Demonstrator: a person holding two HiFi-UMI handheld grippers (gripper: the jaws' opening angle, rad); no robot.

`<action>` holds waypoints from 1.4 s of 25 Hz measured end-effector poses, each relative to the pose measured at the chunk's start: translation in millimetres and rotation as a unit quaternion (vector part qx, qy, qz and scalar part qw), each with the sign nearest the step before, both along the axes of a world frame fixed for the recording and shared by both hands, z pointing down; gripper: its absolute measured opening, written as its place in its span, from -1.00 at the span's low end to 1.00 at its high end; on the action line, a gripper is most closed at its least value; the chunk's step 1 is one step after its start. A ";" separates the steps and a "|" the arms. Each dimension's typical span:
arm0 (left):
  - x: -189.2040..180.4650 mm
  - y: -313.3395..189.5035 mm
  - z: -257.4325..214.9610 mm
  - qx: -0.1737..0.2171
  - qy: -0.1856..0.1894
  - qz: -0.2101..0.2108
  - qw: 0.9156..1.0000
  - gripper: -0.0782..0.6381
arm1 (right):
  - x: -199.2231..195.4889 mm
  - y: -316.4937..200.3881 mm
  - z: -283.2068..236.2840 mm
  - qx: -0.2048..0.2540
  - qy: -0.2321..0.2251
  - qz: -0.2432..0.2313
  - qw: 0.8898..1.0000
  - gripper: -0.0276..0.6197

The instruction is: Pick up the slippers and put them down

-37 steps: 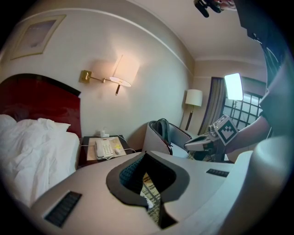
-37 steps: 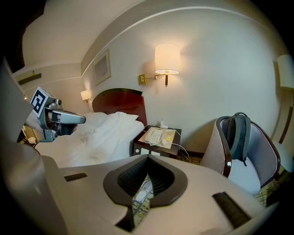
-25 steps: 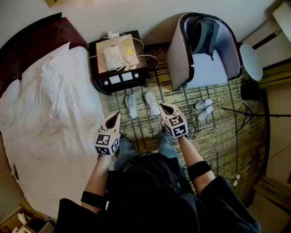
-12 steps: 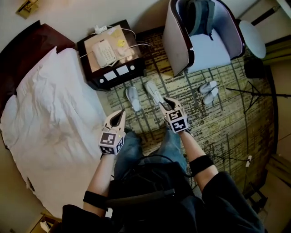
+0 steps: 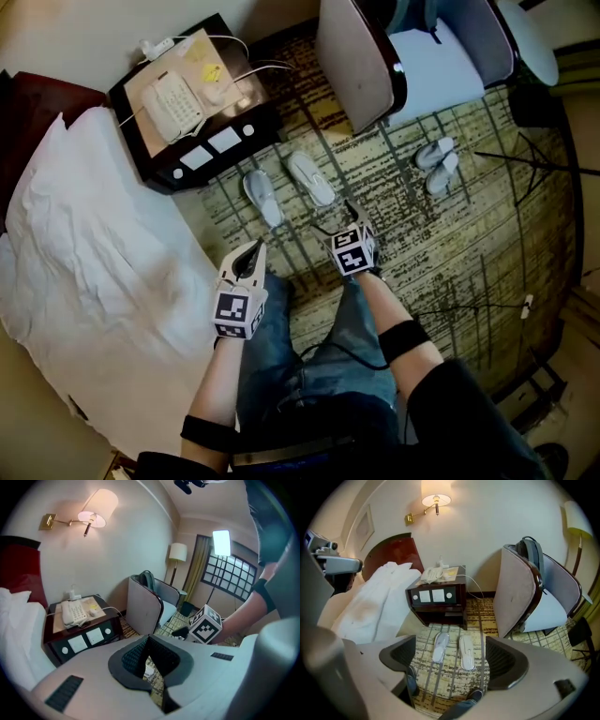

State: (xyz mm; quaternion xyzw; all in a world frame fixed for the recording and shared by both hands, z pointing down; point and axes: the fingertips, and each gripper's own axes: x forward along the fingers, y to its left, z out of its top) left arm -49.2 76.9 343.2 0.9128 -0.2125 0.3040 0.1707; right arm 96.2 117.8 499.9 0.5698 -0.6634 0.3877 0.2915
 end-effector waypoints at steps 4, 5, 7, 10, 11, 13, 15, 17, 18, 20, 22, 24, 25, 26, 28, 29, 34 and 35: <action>9.9 -10.8 66.6 -0.006 -0.006 -0.011 1.000 -0.78 | 1.1 -7.8 79.6 -0.033 -0.002 -0.003 0.999 0.69; 15.0 -14.0 84.5 -0.006 -0.008 -0.008 1.000 -0.78 | 2.9 -9.6 100.1 -0.040 -0.002 -0.006 0.999 0.72; 25.3 -20.9 121.6 -0.005 -0.008 -0.002 1.000 -0.78 | 7.1 -12.2 142.3 -0.055 0.003 -0.008 0.998 0.76; 39.0 -29.6 182.3 0.003 -0.009 0.010 1.000 -0.78 | 9.4 -15.0 209.0 -0.074 0.005 -0.014 0.997 0.79; 43.9 -31.3 203.1 0.007 -0.010 0.015 1.000 -0.78 | 8.9 -15.4 232.3 -0.079 0.004 -0.020 0.997 0.79; 53.5 -33.8 245.0 0.012 -0.010 0.022 1.000 -0.78 | 8.6 -15.5 279.4 -0.088 0.005 -0.032 0.996 0.79; 61.0 -36.0 287.4 0.010 -0.009 0.024 1.000 -0.78 | 9.5 -15.2 326.1 -0.095 0.010 -0.038 0.995 0.79; 67.3 -36.1 328.5 0.007 -0.008 0.026 1.000 -0.78 | 11.8 -13.3 369.4 -0.101 0.014 -0.039 0.994 0.79; 70.5 -35.4 347.5 0.006 -0.008 0.029 1.000 -0.78 | 13.6 -12.0 389.1 -0.104 0.015 -0.037 0.994 0.79; 76.2 -34.0 381.4 0.004 -0.008 0.033 0.999 -0.78 | 17.0 -9.8 425.1 -0.108 0.016 -0.034 0.993 0.79; 79.9 -32.8 411.1 0.003 -0.008 0.035 0.999 -0.78 | 18.2 -7.4 456.9 -0.111 0.014 -0.033 0.993 0.79; 81.6 -30.2 437.8 0.001 -0.008 0.037 0.999 -0.78 | 18.8 -4.7 485.0 -0.110 0.016 -0.031 0.993 0.79; 82.1 -28.6 450.2 -0.001 -0.009 0.038 0.999 -0.78 | 19.6 -4.4 497.0 -0.108 0.018 -0.028 0.994 0.79; 82.8 -26.9 462.2 -0.002 -0.010 0.040 0.999 -0.78 | 20.7 -5.1 507.8 -0.105 0.019 -0.025 0.994 0.80; 85.6 -24.5 485.6 -0.003 -0.011 0.044 0.999 -0.78 | 25.1 -9.2 527.7 -0.098 0.020 -0.018 0.995 0.80; 87.2 -23.7 496.6 -0.004 -0.012 0.047 0.999 -0.78 | 27.5 -11.6 537.3 -0.094 0.021 -0.015 0.995 0.79; 87.2 -22.7 537.7 -0.008 -0.016 0.054 0.998 -0.78 | 31.3 -18.9 577.3 -0.076 0.033 -0.014 0.996 0.80; 87.5 -23.3 541.8 -0.008 -0.015 0.056 0.998 -0.78 | 31.5 -20.3 583.0 -0.074 0.035 -0.012 0.997 0.81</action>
